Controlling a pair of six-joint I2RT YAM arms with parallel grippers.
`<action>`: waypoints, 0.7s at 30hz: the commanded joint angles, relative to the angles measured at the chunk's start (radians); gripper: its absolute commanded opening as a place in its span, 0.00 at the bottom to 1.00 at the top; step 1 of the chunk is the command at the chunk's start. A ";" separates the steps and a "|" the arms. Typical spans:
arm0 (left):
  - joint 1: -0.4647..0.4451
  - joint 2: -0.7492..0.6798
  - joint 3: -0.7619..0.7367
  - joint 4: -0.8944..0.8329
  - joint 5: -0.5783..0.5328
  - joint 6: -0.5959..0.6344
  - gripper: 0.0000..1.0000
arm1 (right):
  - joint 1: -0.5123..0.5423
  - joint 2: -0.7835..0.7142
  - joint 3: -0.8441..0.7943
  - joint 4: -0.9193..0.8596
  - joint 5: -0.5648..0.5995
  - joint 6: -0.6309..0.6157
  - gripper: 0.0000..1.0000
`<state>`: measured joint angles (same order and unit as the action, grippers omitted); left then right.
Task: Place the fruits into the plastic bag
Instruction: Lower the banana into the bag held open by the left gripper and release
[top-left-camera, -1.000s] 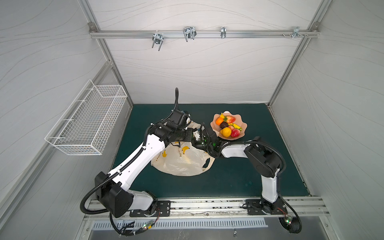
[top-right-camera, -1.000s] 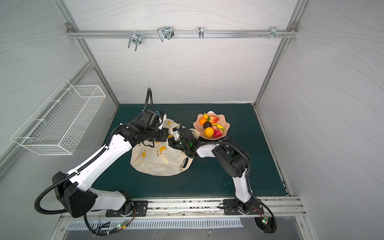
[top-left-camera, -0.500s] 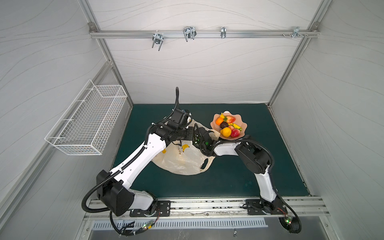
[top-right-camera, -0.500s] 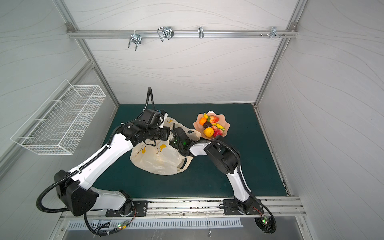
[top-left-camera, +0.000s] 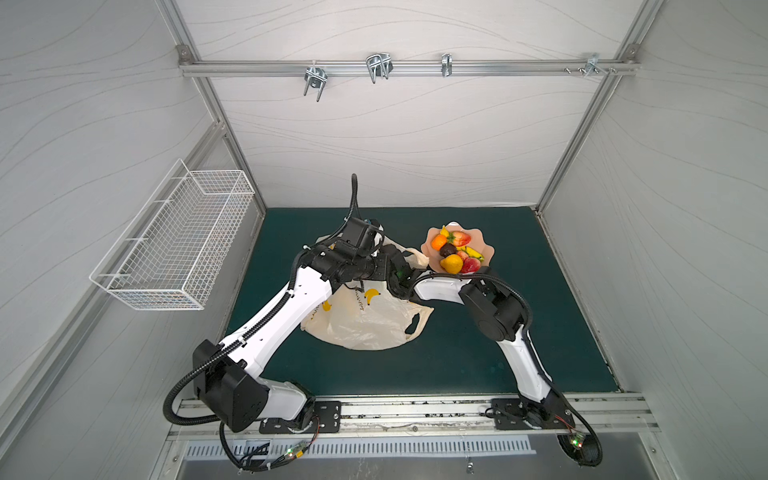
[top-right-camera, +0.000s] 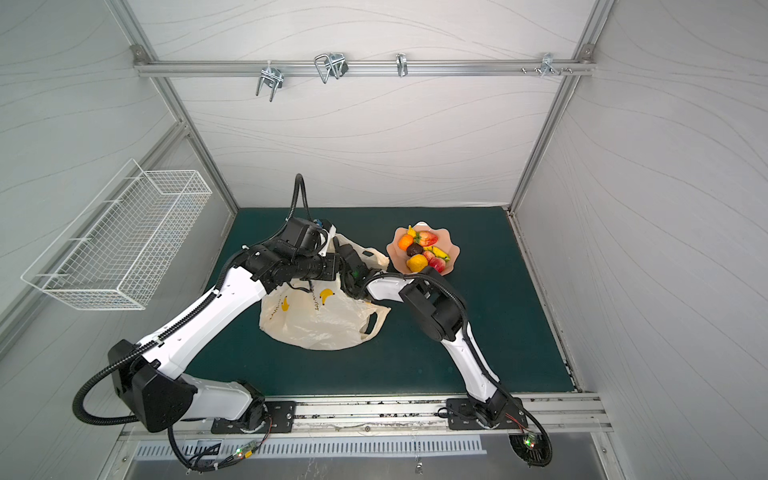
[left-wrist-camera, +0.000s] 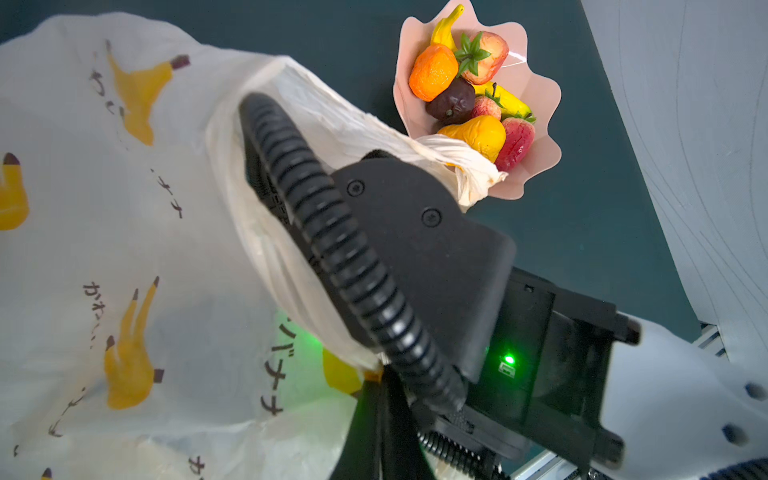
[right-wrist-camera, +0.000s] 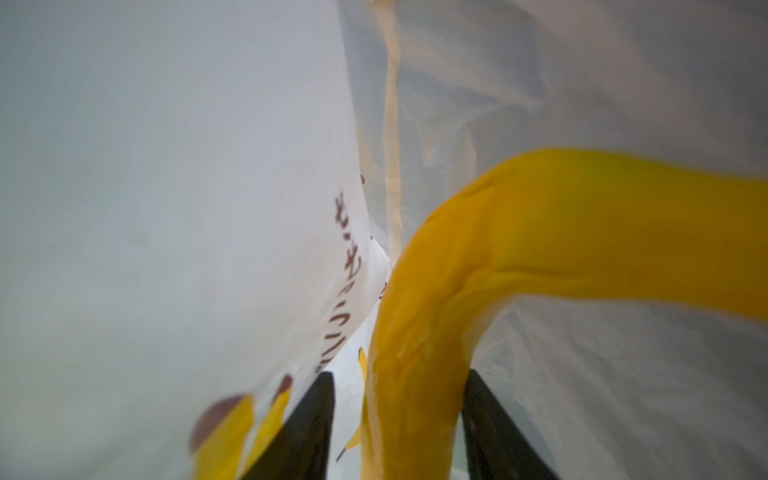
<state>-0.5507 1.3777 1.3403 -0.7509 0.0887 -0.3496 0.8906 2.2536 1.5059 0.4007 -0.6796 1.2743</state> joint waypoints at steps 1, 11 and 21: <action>-0.005 -0.003 0.029 0.039 0.012 0.004 0.00 | -0.008 0.023 0.005 -0.025 -0.052 0.029 0.67; 0.044 -0.025 -0.004 0.025 -0.008 -0.016 0.00 | -0.045 -0.062 -0.084 -0.039 -0.056 0.018 0.82; 0.064 -0.020 -0.003 0.017 -0.019 -0.012 0.00 | -0.073 -0.170 -0.230 -0.014 -0.031 0.042 0.85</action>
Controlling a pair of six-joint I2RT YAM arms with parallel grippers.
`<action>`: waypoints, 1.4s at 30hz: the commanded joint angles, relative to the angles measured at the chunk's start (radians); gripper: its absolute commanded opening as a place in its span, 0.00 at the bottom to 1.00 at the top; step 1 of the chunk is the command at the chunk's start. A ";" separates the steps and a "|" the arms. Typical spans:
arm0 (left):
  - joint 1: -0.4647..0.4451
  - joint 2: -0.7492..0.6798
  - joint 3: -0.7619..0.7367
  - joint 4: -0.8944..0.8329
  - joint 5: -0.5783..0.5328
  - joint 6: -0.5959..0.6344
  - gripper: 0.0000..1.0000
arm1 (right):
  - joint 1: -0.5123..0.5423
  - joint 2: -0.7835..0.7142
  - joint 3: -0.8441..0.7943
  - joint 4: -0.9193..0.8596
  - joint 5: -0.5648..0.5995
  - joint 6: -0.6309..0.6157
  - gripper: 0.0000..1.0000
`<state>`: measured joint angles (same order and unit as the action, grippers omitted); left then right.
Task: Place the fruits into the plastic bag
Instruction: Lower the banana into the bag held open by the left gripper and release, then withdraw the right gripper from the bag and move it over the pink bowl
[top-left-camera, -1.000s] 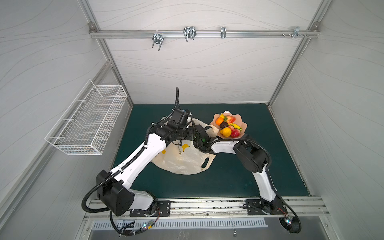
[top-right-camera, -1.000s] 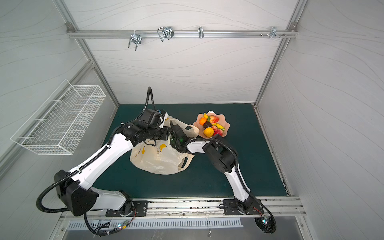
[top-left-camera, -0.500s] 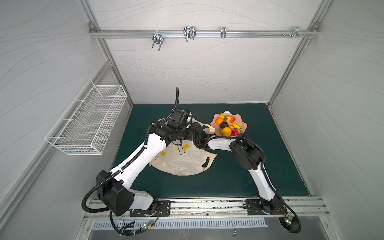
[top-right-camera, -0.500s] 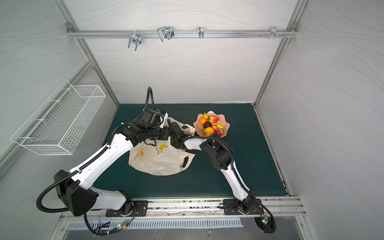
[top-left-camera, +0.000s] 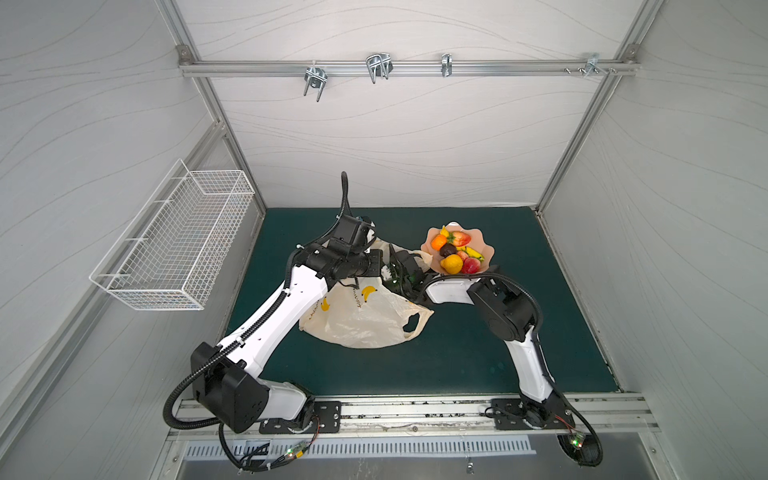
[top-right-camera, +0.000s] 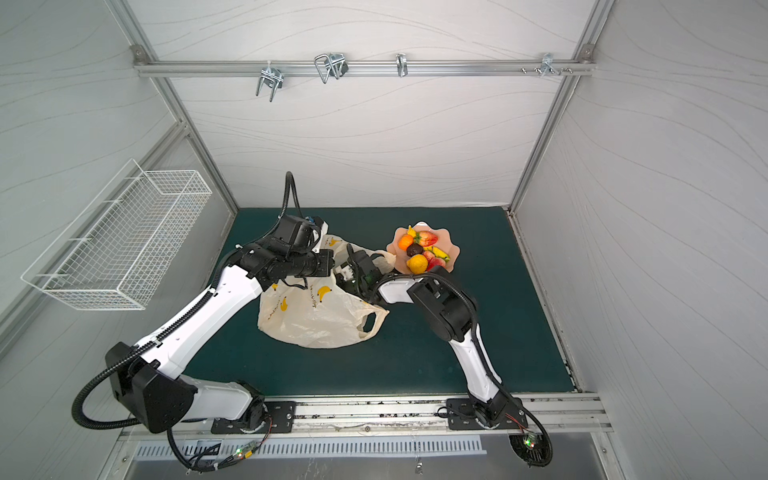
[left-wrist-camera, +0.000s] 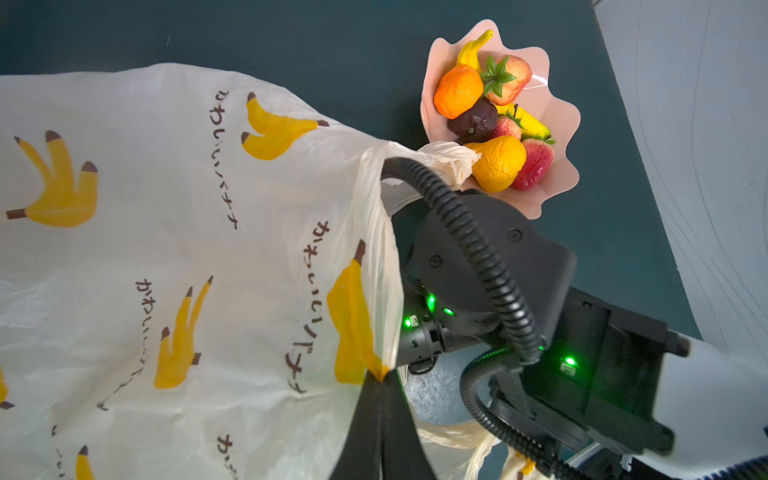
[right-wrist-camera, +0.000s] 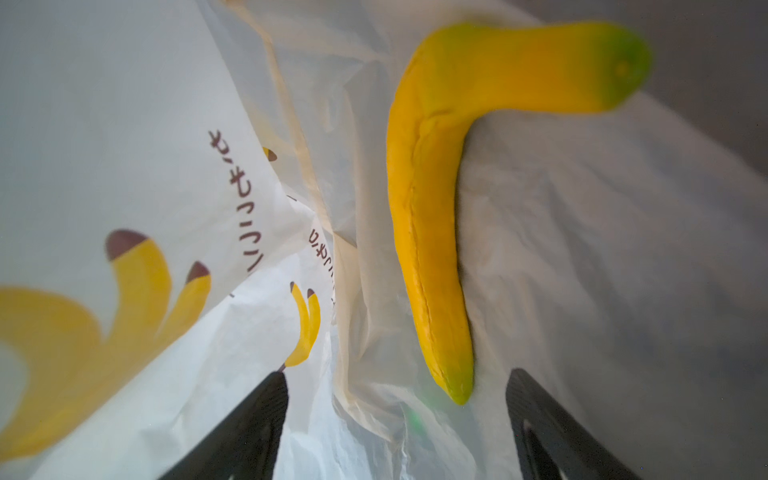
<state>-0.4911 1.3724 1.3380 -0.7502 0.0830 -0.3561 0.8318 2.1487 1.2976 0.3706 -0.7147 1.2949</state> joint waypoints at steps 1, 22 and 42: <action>0.005 -0.015 -0.002 0.017 -0.014 -0.004 0.00 | -0.019 -0.078 -0.035 0.014 0.005 0.018 0.85; 0.014 -0.039 -0.026 0.039 -0.006 0.008 0.00 | -0.161 -0.427 -0.233 -0.299 0.027 -0.240 0.96; 0.020 -0.061 -0.048 0.049 -0.011 0.032 0.00 | -0.426 -0.753 -0.215 -0.736 0.045 -0.554 0.99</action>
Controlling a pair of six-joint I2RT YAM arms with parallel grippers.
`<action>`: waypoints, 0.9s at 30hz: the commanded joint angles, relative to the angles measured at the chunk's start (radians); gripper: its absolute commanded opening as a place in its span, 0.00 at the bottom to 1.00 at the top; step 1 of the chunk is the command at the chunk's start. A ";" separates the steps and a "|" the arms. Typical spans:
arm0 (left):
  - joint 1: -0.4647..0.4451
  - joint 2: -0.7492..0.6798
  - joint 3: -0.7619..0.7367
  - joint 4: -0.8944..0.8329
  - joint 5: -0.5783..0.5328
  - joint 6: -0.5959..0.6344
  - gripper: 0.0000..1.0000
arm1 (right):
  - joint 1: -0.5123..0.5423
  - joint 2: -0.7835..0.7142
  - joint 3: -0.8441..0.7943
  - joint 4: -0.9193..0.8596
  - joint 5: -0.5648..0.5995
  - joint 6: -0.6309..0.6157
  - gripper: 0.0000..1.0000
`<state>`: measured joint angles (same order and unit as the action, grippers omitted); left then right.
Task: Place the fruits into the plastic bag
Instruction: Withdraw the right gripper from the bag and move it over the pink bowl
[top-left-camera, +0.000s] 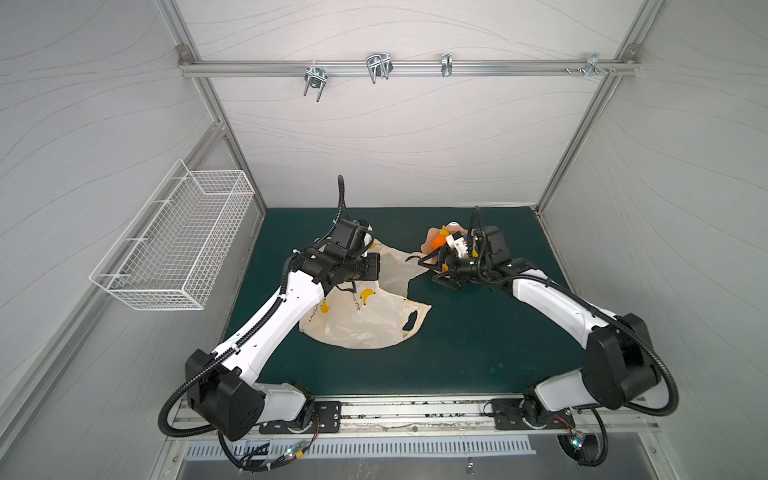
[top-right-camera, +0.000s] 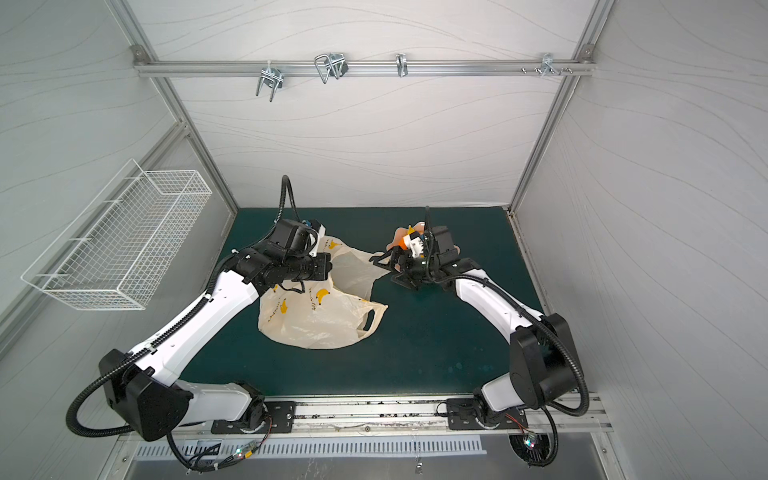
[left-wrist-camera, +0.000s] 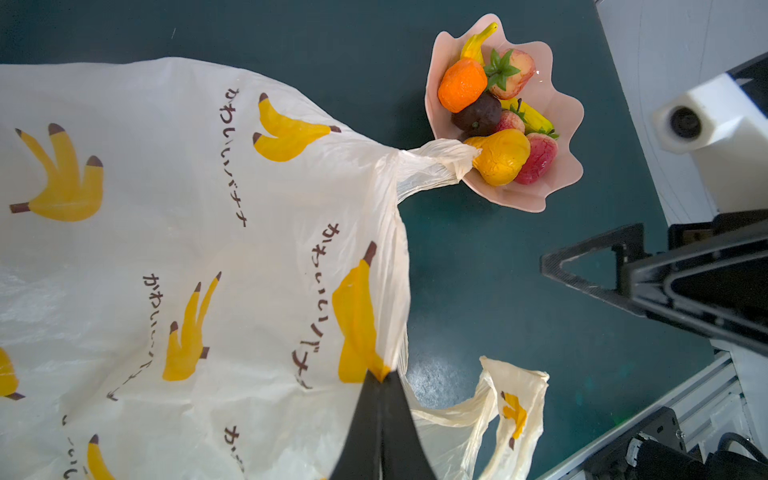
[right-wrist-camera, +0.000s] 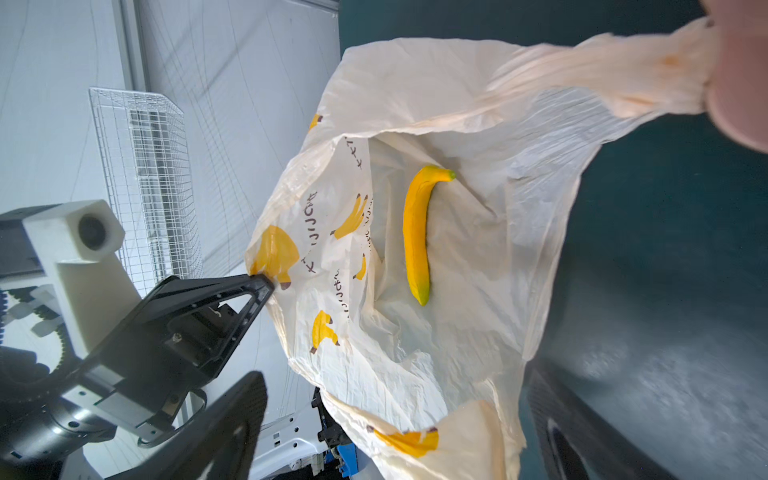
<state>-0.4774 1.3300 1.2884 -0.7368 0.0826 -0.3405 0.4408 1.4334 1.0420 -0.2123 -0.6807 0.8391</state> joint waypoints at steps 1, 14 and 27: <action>0.006 -0.020 0.000 0.038 -0.010 0.016 0.00 | -0.059 -0.040 0.051 -0.191 0.013 -0.117 0.99; 0.007 -0.018 -0.008 0.052 -0.001 0.016 0.00 | -0.154 0.063 0.348 -0.689 0.280 -0.492 0.99; 0.007 -0.015 -0.010 0.053 0.003 0.021 0.00 | -0.072 0.154 0.453 -0.783 0.500 -0.617 0.99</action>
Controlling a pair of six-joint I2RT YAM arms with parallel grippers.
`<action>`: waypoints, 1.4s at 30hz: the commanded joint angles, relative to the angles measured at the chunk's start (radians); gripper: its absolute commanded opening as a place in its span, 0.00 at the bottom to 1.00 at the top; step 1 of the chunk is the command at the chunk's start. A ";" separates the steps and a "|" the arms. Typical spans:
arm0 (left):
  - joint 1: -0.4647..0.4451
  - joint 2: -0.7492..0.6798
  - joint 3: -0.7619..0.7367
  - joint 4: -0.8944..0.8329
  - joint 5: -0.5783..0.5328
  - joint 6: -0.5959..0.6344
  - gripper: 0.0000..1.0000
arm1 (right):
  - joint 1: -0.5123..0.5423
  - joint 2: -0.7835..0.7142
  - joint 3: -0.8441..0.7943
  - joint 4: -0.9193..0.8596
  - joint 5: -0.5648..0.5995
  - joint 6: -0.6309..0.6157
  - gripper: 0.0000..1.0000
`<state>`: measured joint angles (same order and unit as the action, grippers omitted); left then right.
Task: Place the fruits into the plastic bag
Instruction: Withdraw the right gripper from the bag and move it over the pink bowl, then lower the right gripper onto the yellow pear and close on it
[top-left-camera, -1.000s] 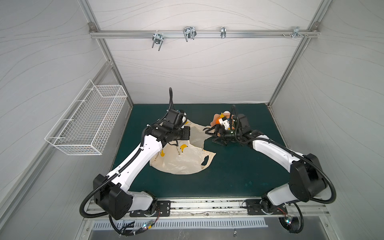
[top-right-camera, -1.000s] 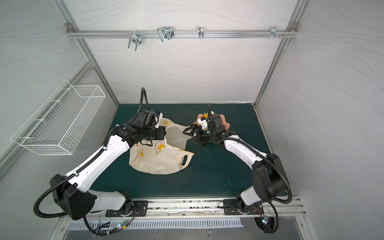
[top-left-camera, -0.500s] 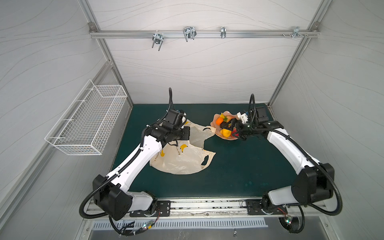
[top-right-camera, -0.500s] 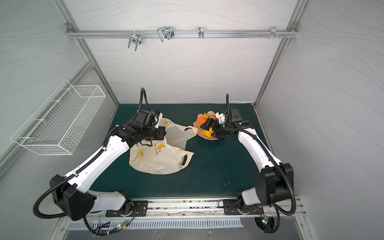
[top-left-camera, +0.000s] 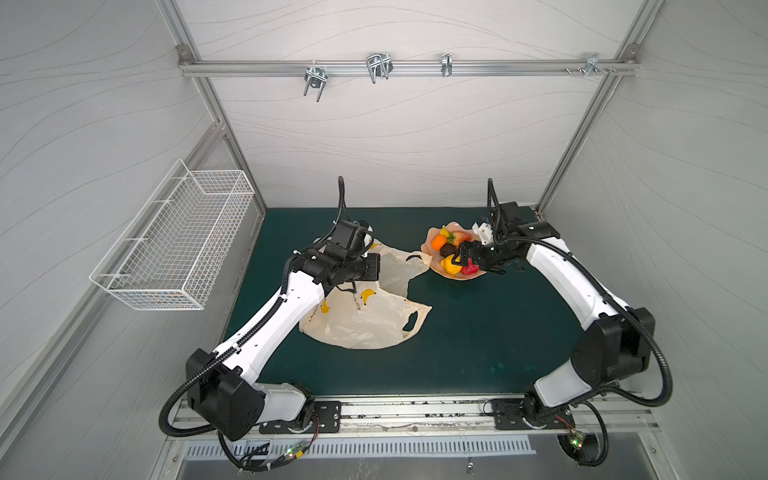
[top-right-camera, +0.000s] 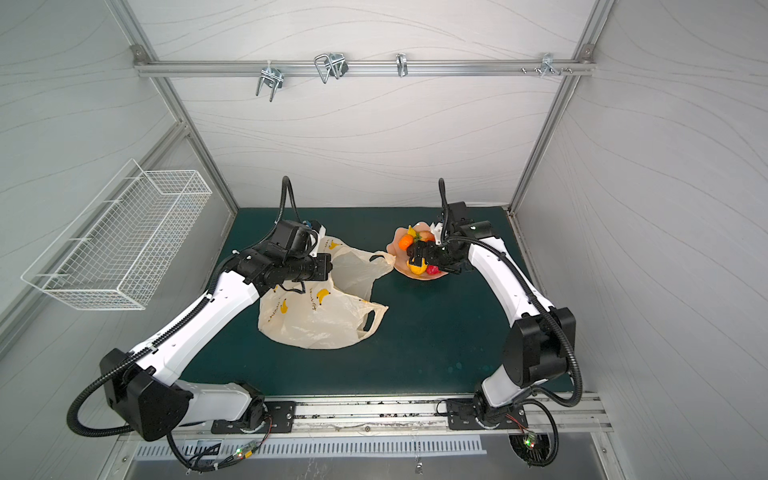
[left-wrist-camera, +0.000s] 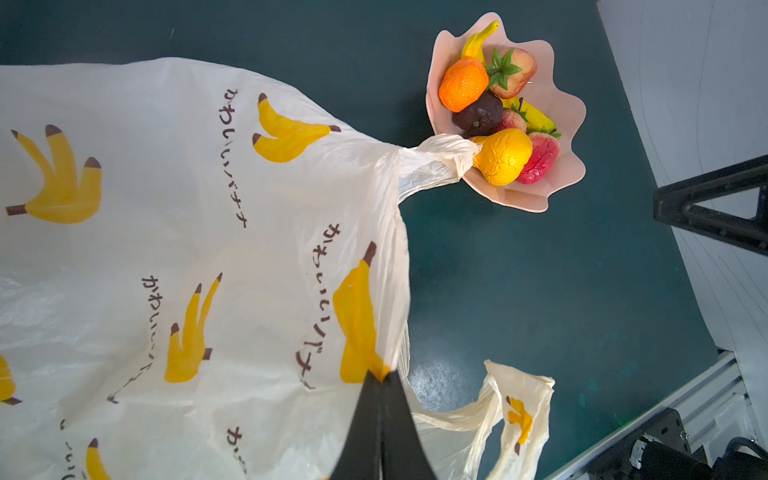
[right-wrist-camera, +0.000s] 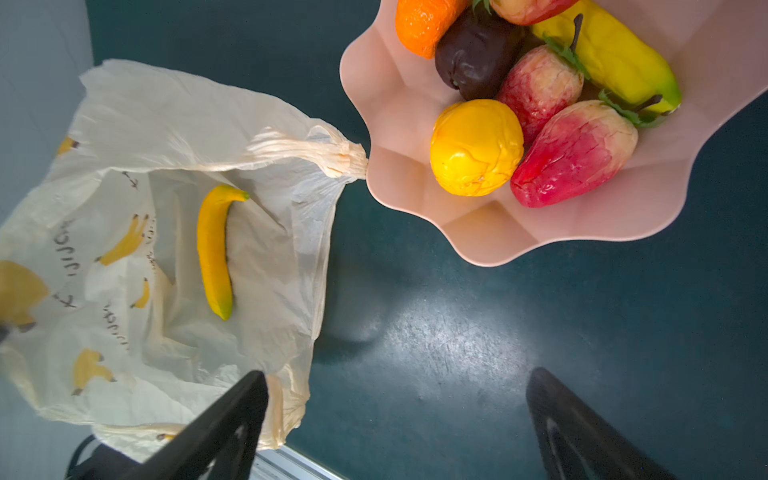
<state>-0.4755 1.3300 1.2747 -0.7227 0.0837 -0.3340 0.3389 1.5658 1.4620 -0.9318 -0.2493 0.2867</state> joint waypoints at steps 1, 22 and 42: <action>0.005 -0.015 0.004 0.040 0.004 0.015 0.00 | 0.040 0.027 0.037 -0.066 0.082 -0.073 0.99; 0.006 0.014 0.033 0.029 0.020 0.028 0.00 | 0.111 0.369 0.221 -0.018 0.332 -0.229 0.97; 0.005 0.032 0.058 0.016 0.030 0.033 0.00 | 0.095 0.555 0.346 0.011 0.406 -0.241 0.89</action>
<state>-0.4755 1.3521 1.2827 -0.7254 0.1051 -0.3141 0.4381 2.0998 1.7786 -0.9138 0.1452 0.0692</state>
